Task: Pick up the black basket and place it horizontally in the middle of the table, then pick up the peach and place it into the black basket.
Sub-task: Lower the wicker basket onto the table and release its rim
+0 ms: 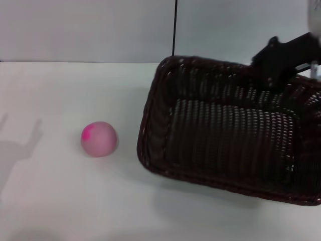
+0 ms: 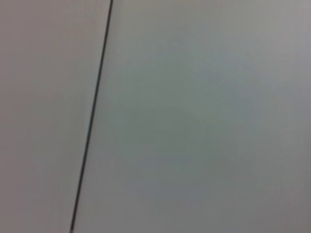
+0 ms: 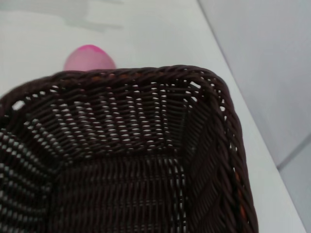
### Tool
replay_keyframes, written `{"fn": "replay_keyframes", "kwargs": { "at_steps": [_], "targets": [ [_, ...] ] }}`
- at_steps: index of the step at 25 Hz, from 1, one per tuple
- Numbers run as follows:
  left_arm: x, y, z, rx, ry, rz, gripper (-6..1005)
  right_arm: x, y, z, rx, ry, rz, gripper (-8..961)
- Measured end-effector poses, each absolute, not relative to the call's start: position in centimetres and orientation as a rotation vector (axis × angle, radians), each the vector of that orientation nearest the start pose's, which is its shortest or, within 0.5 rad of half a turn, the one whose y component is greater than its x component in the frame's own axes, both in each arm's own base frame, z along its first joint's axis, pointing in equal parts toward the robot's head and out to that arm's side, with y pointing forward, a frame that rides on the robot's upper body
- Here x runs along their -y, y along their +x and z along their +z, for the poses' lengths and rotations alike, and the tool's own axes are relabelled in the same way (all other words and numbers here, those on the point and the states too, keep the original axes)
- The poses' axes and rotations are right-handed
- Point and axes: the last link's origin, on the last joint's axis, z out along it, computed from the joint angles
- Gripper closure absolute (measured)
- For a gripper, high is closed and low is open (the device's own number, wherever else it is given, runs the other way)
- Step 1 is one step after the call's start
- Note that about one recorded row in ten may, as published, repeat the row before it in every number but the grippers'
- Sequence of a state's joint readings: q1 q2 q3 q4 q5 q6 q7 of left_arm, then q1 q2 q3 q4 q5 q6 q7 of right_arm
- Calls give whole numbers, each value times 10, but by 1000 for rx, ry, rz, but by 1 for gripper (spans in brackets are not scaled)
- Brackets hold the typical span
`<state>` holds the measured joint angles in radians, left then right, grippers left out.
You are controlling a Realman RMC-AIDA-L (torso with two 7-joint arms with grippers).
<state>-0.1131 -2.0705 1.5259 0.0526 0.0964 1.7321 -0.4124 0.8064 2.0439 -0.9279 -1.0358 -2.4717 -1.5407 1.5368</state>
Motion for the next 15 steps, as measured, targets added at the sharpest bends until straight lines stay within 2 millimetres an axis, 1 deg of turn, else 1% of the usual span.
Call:
{"fn": "replay_keyframes", "kwargs": {
  "at_steps": [1,2,7,15],
  "targets": [
    [-193,-358,26,455,-1533,-980,235,-406,174,31,81,-2877,-216,734],
    [-193,-357,25,451,-1539,-987,235,-406,174,23,132,-2885,-209,731],
    [-193,-352,23,435,-1557,-1010,240,-407,174,13,186,-2879,-197,715],
    [-193,-351,22,440,-1559,-1020,246,-403,177,8,189,-2886,-134,688]
  ]
}}
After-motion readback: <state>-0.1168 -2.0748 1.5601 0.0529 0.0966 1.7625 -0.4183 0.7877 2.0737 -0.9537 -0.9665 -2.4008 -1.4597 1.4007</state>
